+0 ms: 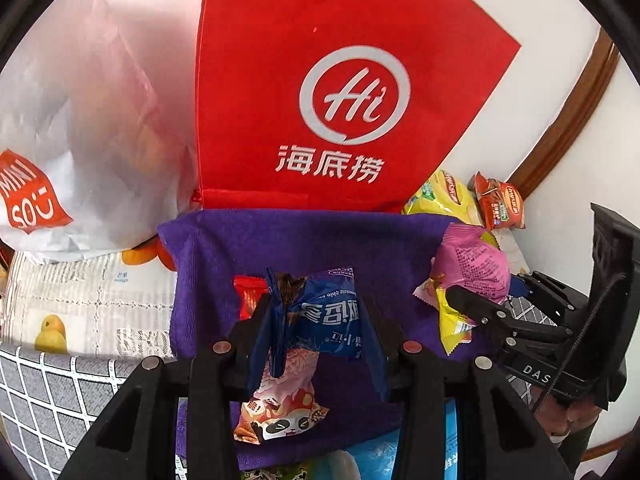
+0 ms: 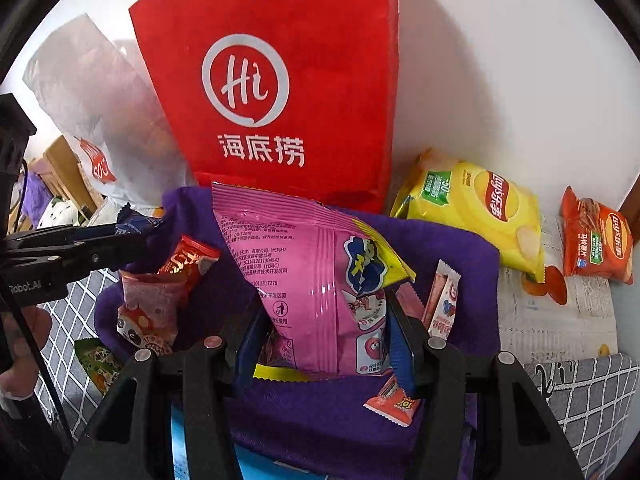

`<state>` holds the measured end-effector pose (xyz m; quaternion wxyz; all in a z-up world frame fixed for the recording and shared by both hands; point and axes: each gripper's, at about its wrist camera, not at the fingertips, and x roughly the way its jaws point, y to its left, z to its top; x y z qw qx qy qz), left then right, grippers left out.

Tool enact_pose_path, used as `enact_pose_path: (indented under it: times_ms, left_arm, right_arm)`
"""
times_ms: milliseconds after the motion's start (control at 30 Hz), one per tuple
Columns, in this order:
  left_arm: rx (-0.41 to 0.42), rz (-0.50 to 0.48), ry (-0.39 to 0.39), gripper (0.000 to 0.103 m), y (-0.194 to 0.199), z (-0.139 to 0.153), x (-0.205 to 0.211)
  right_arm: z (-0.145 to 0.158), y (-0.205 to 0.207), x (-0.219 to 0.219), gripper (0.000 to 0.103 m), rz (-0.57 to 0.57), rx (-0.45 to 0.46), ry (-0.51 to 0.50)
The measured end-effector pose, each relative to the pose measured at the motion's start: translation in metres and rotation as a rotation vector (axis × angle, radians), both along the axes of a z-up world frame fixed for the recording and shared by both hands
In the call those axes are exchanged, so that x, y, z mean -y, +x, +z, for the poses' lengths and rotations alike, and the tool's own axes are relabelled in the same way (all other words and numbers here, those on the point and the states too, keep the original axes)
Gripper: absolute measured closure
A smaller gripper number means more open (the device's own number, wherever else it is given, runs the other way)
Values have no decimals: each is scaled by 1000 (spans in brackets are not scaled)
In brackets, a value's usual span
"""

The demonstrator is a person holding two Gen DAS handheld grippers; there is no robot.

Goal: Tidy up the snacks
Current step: 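Lower both packets onto the purple towel and open both tools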

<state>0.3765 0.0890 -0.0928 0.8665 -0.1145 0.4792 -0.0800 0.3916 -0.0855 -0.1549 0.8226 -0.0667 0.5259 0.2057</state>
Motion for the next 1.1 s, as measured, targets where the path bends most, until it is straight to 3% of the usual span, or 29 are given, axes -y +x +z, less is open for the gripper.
enact_pose_path:
  times_ms: [400, 733, 1100]
  left_arm:
    - [-64, 3, -4, 63, 9, -22, 0]
    - [-88, 8, 3, 62, 13, -32, 1]
    - [-96, -11, 3, 58, 15, -35, 5]
  right_arm:
    - [-19, 6, 2, 49, -12, -84, -29]
    - [-29, 8, -1, 48, -18, -99, -76]
    - [-25, 11, 8, 47, -55, -113, -23]
